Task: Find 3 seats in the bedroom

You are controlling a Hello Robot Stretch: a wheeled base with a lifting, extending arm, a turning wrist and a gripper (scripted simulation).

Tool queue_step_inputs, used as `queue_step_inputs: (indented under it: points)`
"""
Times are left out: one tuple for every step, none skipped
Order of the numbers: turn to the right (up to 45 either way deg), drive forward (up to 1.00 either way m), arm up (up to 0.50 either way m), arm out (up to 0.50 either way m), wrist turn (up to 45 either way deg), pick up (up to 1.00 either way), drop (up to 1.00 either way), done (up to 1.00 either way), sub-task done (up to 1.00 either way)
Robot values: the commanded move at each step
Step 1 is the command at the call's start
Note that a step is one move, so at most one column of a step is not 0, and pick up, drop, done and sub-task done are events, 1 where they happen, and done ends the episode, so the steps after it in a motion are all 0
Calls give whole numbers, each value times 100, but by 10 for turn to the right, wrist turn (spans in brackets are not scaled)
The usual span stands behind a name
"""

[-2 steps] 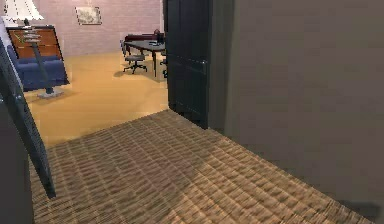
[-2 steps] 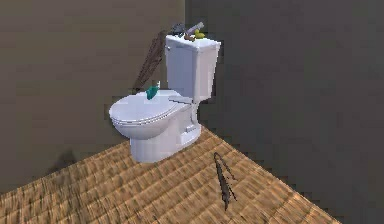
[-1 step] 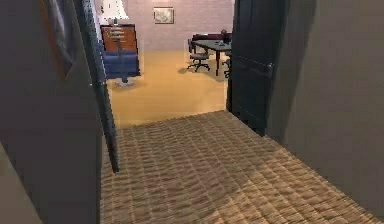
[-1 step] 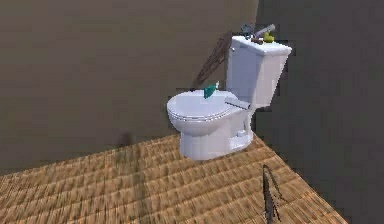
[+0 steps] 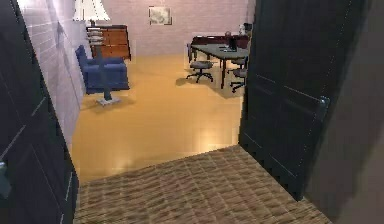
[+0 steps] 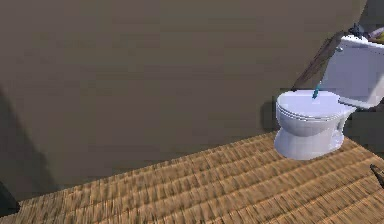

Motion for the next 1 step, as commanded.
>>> queue_step_inputs:
  points:
    - [-60, 0, 0, 0, 0, 0, 0, 0, 0]
